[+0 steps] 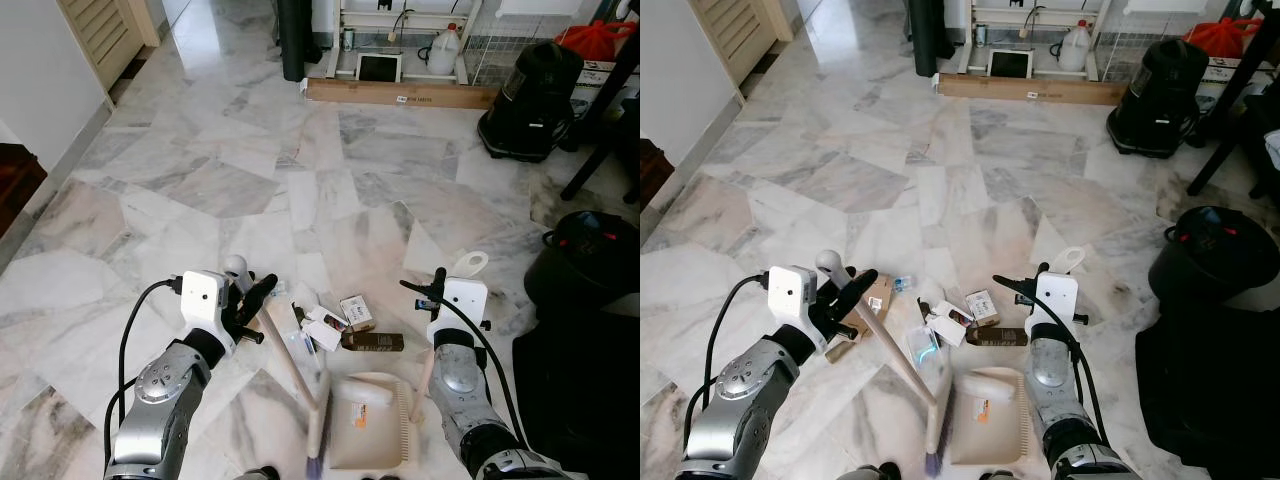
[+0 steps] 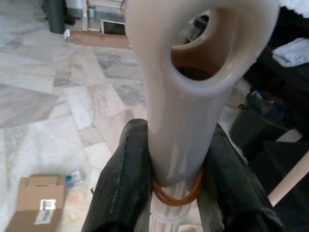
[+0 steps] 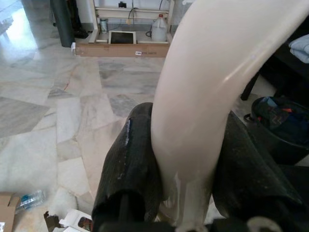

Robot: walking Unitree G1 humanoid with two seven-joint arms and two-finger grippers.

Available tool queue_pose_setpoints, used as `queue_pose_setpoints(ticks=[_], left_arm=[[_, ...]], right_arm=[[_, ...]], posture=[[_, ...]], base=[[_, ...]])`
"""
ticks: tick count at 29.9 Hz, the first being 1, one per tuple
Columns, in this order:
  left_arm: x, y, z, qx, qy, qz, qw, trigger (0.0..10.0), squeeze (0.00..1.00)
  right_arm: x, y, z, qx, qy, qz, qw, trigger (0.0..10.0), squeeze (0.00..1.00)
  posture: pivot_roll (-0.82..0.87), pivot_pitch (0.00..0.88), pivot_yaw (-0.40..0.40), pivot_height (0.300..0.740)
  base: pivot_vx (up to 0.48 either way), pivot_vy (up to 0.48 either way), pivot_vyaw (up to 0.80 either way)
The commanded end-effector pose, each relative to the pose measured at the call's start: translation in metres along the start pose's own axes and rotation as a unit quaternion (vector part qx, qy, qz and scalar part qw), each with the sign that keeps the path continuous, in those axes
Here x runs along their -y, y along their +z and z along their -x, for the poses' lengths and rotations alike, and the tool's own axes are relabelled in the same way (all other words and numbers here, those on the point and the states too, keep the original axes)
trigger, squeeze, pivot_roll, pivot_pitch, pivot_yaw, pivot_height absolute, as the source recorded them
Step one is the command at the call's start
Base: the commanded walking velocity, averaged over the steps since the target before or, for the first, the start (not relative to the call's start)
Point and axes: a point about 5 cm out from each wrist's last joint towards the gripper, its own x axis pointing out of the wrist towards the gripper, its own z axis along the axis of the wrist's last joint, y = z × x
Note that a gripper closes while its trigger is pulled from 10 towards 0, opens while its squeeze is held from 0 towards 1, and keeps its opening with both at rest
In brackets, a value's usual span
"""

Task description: Sweep floor

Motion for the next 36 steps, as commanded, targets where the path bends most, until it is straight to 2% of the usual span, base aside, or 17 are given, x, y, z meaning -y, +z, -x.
queue_pose_setpoints(ticks=[1,8,13,18,20,30,36], left_arm=[[0.003,0.009,0.001,0.015,-0.020,0.003,1.000,10.0,0.00],[0.006,0.011,0.000,0.013,-0.029,0.005,0.999,10.0,0.00],[-0.002,0.015,-0.001,0.019,0.011,-0.037,0.999,10.0,0.00],[-0.006,0.026,0.000,0.046,0.030,-0.050,0.997,10.0,0.00],[-0.007,0.027,0.000,0.047,0.037,-0.068,0.996,10.0,0.00],[-0.010,0.031,0.001,0.059,0.055,-0.083,0.993,10.0,0.00],[-0.010,0.032,-0.002,0.067,0.059,-0.087,0.992,10.0,0.00]], right_arm=[[-0.003,-0.013,0.007,-0.036,0.005,-0.004,0.999,10.0,0.00],[-0.003,-0.013,0.007,-0.037,0.006,-0.004,0.999,10.0,0.00],[-0.004,-0.011,0.006,-0.033,0.010,-0.009,0.999,10.0,0.00],[-0.006,-0.005,0.003,-0.022,0.017,-0.018,0.999,10.0,0.00],[-0.005,-0.005,0.002,-0.024,0.013,-0.029,0.999,10.0,0.00],[0.006,0.001,-0.003,-0.011,-0.004,-0.048,0.999,10.0,0.00],[0.007,0.008,-0.005,0.009,-0.001,-0.063,0.998,10.0,0.00]], posture=[[0.15,0.180,0.023,0.740],[0.15,0.178,0.023,0.740],[0.15,0.176,0.023,0.740],[0.15,0.167,0.023,0.740],[0.15,0.165,0.022,0.740],[0.14,0.150,0.020,0.740],[0.13,0.144,0.021,0.740]], base=[[0.000,0.000,0.00],[0.000,0.000,0.00],[0.000,0.000,0.00],[0.000,0.000,0.00],[0.000,0.000,0.00],[0.000,0.000,0.00],[0.000,0.000,0.00]])
